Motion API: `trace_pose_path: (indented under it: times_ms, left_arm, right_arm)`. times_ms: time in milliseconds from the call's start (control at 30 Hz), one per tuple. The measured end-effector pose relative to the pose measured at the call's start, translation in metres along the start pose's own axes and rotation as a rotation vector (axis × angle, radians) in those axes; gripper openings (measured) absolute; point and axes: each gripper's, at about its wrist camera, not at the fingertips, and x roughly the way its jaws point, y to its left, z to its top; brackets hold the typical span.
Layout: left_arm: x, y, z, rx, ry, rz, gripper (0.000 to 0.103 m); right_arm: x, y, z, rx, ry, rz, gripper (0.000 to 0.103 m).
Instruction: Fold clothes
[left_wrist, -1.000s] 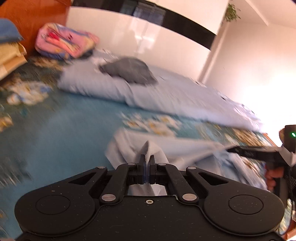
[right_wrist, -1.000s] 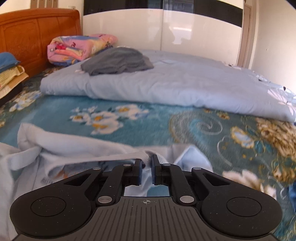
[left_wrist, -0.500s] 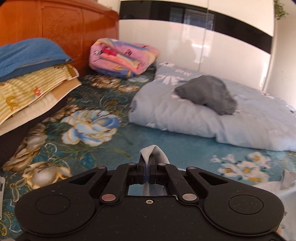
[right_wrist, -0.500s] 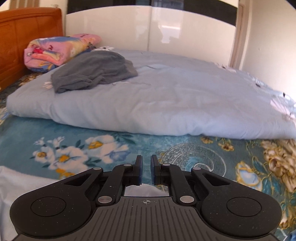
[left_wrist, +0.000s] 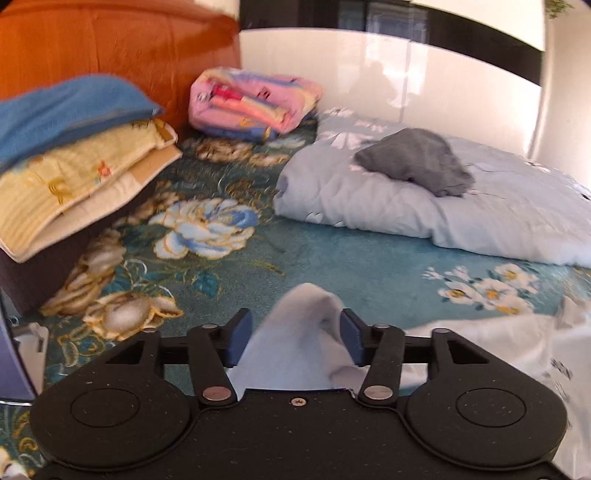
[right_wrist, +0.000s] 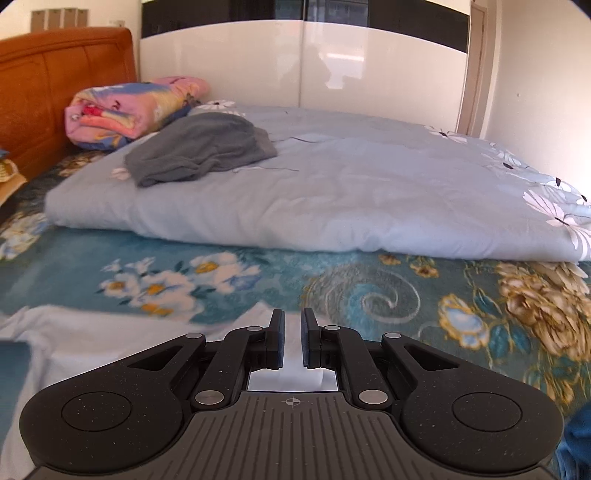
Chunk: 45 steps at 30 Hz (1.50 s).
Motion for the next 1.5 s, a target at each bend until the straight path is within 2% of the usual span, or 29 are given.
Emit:
trace_pose_path:
  times_ms: [133, 300, 433, 500, 667, 767, 933, 1100, 1267, 1433, 1500]
  left_arm:
    - [-0.056, -0.031, -0.039, 0.104, -0.033, -0.109, 0.065]
    - [-0.114, -0.075, -0.098, 0.196, -0.048, -0.280, 0.070]
    - [-0.146, -0.109, -0.137, 0.275, -0.051, -0.383, 0.073]
    - [-0.155, -0.126, -0.150, 0.324, -0.037, -0.412, 0.074]
    - [-0.158, -0.153, -0.170, 0.402, 0.000, -0.410, 0.075]
    - [-0.153, -0.159, -0.179, 0.402, 0.032, -0.395, 0.076]
    - [-0.146, -0.155, -0.184, 0.312, 0.092, -0.384, 0.076]
    - [-0.152, -0.156, -0.189, 0.351, 0.076, -0.402, 0.076]
    - [-0.148, -0.157, -0.190, 0.345, 0.084, -0.399, 0.075]
    - [-0.145, -0.153, -0.188, 0.323, 0.079, -0.385, 0.060]
    - [-0.143, -0.149, -0.186, 0.304, 0.087, -0.371, 0.048]
  right_arm:
    - [-0.050, 0.009, -0.054, -0.013, 0.071, 0.054, 0.009]
    - [-0.093, 0.019, -0.132, 0.024, 0.201, 0.131, 0.019]
    - [-0.119, 0.019, -0.173, 0.136, 0.231, 0.169, 0.034]
    - [-0.129, 0.018, -0.183, 0.183, 0.229, 0.197, 0.036]
    - [-0.143, 0.022, -0.197, 0.228, 0.212, 0.233, 0.039]
    - [-0.147, 0.024, -0.203, 0.262, 0.201, 0.254, 0.039]
    - [-0.152, 0.025, -0.211, 0.304, 0.184, 0.281, 0.041]
    - [-0.158, 0.023, -0.215, 0.332, 0.170, 0.295, 0.043]
    - [-0.153, 0.026, -0.218, 0.334, 0.177, 0.303, 0.049]
    - [-0.146, 0.038, -0.217, 0.328, 0.185, 0.336, 0.049]
    - [-0.144, 0.045, -0.213, 0.312, 0.181, 0.339, 0.050]
